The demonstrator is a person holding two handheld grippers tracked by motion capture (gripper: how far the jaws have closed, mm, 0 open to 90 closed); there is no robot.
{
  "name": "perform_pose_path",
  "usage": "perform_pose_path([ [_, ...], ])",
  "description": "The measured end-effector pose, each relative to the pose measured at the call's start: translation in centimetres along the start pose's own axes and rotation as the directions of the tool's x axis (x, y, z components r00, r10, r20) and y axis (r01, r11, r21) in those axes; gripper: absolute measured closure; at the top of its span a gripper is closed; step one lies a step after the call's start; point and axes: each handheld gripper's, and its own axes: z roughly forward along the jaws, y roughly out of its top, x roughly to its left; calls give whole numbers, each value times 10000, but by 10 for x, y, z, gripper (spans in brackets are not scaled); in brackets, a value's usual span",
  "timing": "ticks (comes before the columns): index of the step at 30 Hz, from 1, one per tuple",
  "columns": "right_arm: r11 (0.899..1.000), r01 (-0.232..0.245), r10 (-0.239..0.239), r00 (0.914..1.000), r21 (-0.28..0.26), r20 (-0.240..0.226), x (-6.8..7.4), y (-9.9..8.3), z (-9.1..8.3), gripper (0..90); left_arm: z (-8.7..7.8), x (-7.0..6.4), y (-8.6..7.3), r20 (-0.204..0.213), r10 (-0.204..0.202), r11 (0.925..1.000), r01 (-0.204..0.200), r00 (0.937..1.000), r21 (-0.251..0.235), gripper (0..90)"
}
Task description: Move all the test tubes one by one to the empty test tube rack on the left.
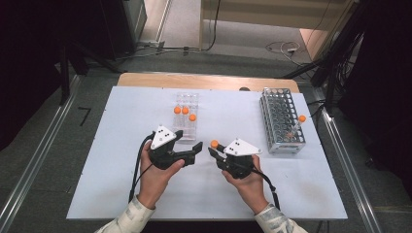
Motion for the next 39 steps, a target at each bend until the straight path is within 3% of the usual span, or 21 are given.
perform_pose_path([
  [14,10000,36,-35,9992,6,-387,10,3,5,715,3,-12,-2,379,345,9994,-342,9987,-71,216],
  [20,9999,163,-161,9982,25,-580,16,4,8,715,4,-18,-4,535,712,9974,-707,9960,-114,372],
  [27,9999,127,-127,9975,7,-699,19,5,8,716,8,-23,-8,667,1110,9935,-1124,9916,171,503],
  [35,9998,182,-180,9970,14,-749,21,5,8,715,11,-27,-13,668,1345,9905,-1360,9887,186,678],
  [39,9998,194,-187,9970,85,-757,21,5,9,714,11,-27,-13,620,1514,9881,-1528,9865,184,696],
])
